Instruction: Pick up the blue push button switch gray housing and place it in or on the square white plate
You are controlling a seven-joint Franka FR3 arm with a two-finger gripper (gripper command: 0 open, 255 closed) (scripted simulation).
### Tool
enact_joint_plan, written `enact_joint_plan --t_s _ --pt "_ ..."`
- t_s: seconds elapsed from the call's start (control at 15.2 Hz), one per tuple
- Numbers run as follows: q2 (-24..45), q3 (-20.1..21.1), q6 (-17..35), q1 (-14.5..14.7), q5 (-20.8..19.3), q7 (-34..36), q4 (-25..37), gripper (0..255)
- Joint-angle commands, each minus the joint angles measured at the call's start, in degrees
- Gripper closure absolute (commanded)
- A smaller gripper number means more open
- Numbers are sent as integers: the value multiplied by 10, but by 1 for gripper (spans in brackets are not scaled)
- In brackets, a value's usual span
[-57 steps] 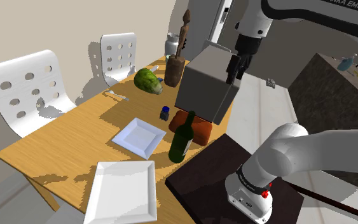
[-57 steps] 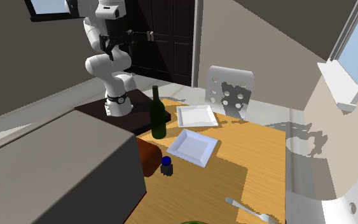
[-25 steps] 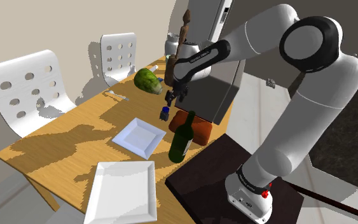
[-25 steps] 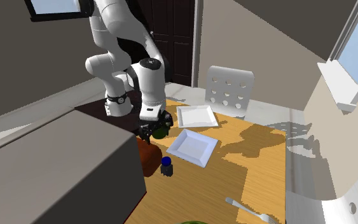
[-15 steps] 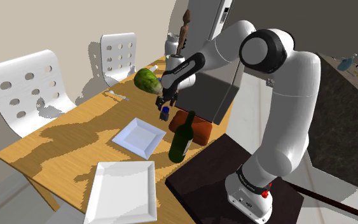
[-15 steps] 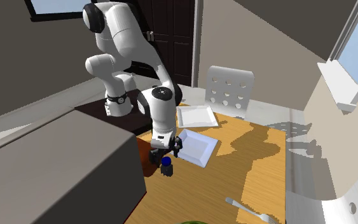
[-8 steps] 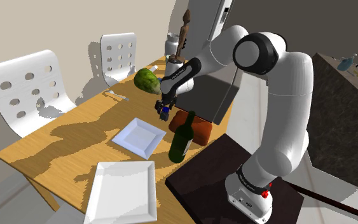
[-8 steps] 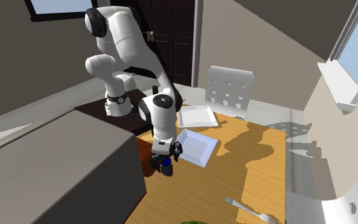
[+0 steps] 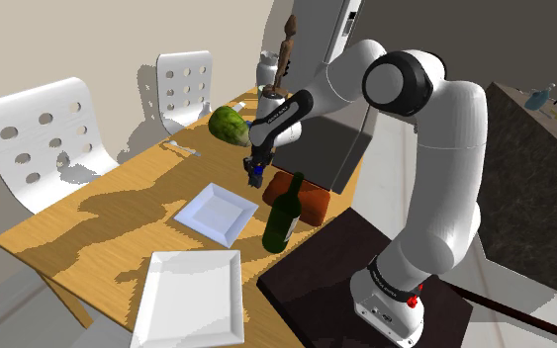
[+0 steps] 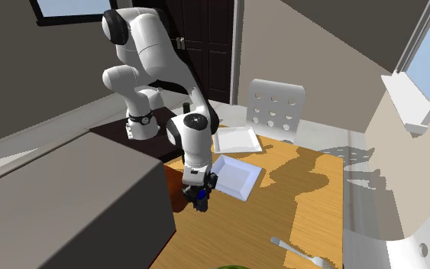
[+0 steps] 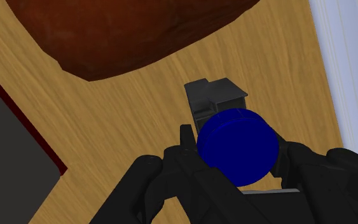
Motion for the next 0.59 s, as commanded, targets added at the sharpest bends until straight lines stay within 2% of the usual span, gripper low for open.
enact_joint_plan --t_s 0.0,0.53 --pt "0 0 0 0 0 0 0 255" --pt "-13 0 -11 0 0 0 -2 255"
